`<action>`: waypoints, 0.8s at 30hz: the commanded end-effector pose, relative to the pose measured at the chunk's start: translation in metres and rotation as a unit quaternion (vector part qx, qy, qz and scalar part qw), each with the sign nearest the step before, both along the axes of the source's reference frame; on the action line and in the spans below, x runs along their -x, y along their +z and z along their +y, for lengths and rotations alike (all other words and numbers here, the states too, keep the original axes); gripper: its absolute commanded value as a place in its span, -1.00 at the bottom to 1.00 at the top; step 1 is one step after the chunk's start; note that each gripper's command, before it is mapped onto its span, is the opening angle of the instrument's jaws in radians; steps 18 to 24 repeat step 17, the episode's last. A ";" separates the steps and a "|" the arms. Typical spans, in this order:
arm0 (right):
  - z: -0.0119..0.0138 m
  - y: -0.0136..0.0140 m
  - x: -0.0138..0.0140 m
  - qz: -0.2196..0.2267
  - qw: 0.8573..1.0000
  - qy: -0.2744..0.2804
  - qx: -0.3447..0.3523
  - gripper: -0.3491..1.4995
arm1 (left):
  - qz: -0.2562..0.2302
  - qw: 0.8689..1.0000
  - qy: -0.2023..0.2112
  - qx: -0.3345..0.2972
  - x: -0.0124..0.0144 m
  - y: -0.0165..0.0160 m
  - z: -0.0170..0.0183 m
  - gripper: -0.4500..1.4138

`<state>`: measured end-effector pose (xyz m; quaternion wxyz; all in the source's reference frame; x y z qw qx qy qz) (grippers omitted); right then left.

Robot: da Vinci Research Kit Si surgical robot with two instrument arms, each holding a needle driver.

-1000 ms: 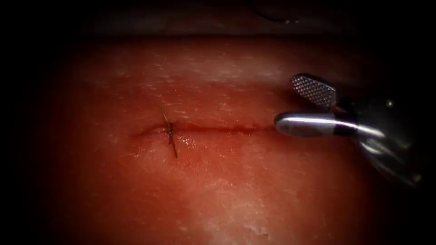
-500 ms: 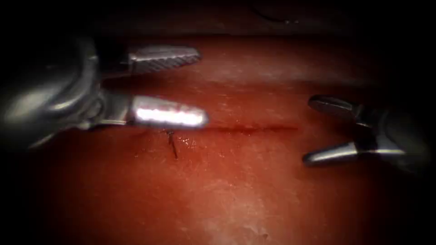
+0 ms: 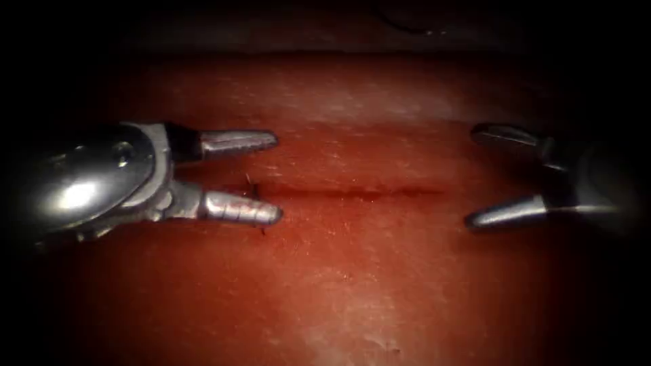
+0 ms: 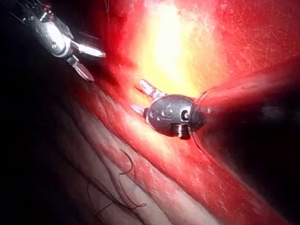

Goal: Wound Closure

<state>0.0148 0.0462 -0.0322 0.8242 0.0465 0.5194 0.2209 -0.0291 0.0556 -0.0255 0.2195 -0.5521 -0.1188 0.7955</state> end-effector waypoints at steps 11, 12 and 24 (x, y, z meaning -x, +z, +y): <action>0.0002 0.0005 -0.0013 -0.008 1.000 -0.002 0.002 0.76 | 0.016 1.000 0.011 0.015 -0.0012 0.0039 -0.0005 0.21; 0.0002 0.0004 -0.0013 -0.008 1.000 -0.002 0.002 0.76 | 0.016 1.000 0.011 0.015 -0.0012 0.0040 -0.0005 0.21; 0.0001 0.0005 -0.0014 -0.004 1.000 0.000 0.004 0.76 | 0.017 1.000 0.010 0.016 -0.0014 0.0040 -0.0004 0.21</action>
